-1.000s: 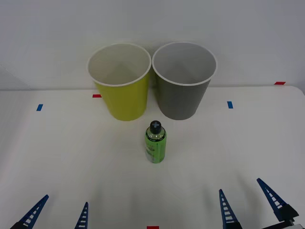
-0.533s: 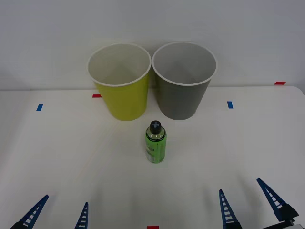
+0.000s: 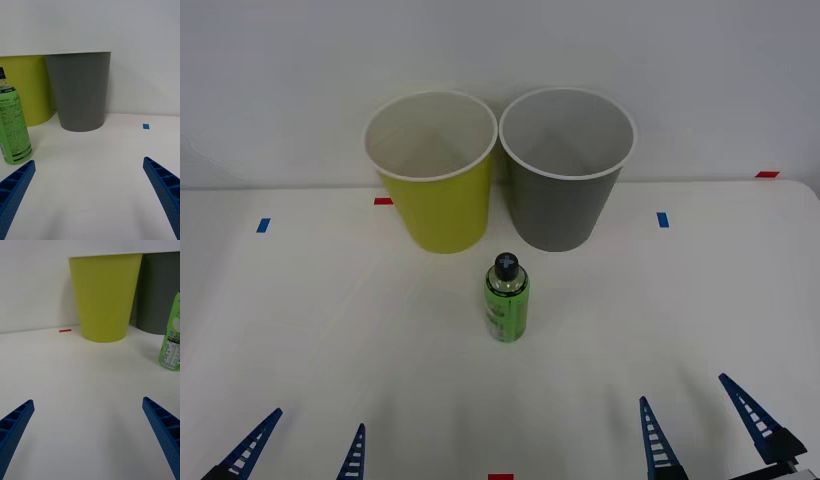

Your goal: Put cans in the gray bin and PET bottles in the light green bin.

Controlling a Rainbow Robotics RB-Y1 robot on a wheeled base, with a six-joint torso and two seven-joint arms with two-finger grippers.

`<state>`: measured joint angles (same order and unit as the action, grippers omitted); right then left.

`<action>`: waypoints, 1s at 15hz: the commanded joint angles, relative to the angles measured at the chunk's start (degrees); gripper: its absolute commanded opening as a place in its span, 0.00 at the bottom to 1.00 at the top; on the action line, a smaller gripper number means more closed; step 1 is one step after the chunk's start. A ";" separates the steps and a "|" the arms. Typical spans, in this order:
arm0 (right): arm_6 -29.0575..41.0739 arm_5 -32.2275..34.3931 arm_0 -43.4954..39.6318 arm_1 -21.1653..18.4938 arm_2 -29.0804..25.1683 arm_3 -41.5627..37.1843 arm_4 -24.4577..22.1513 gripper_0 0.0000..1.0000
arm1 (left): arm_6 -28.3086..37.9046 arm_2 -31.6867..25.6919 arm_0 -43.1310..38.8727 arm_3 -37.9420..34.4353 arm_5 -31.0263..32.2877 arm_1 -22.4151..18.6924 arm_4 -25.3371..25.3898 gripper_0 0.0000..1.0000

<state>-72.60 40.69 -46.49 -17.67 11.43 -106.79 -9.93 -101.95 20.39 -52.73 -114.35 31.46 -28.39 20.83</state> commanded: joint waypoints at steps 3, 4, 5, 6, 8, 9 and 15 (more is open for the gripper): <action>0.00 0.00 0.00 0.00 0.00 0.00 0.00 1.00 | 0.00 0.00 0.00 0.00 0.00 0.00 0.00 1.00; 0.00 0.00 0.00 0.00 0.00 0.00 0.00 1.00 | 0.00 0.00 0.00 0.00 0.00 0.00 0.00 1.00; 0.00 0.00 0.00 0.00 0.00 0.00 0.00 1.00 | 0.00 0.00 0.00 0.00 0.00 0.00 0.00 1.00; 0.00 0.00 0.00 0.00 0.00 0.00 0.00 1.00 | 0.00 0.00 0.00 0.00 0.00 0.00 0.00 1.00; 0.00 0.00 0.00 0.00 0.00 0.00 0.00 1.00 | 0.00 0.00 0.00 0.00 0.00 0.00 0.00 1.00; 0.00 0.00 0.00 0.00 0.00 0.00 0.00 1.00 | 0.00 0.00 0.00 0.00 0.00 0.00 0.00 1.00; 0.00 0.00 0.00 0.00 0.00 0.00 0.00 1.00 | 0.00 0.00 0.00 0.00 0.00 0.00 0.00 1.00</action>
<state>-72.60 40.69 -46.49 -17.67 11.43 -106.79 -9.93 -101.95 20.39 -52.73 -114.35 31.46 -28.39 20.83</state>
